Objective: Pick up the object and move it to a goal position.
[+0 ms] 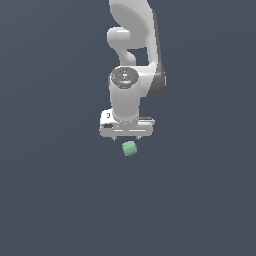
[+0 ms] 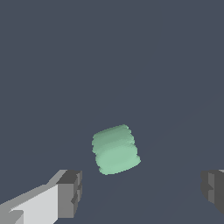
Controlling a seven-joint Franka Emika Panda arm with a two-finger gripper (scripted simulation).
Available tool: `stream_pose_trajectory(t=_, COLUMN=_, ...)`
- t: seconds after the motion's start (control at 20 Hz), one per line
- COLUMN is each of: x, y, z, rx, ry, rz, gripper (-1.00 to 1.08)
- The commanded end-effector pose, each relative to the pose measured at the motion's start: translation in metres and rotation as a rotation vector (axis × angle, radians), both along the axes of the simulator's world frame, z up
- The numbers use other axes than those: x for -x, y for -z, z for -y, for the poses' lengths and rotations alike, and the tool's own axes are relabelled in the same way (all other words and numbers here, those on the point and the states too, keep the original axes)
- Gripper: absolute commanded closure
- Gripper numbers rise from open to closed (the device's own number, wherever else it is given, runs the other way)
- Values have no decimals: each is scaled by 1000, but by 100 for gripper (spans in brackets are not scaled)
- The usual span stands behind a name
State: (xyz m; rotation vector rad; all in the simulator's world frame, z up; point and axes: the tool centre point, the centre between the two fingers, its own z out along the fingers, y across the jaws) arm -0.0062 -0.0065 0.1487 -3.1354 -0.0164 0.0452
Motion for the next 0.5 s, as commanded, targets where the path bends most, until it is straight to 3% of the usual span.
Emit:
stream_pose_trajectory(t=0.0, x=0, y=0, z=0, rx=0, ry=0, rz=0, gripper=-92)
stream_pose_trajectory(t=0.45, x=-5, y=-10, z=24, rx=32, ry=21, rz=35, gripper=-92)
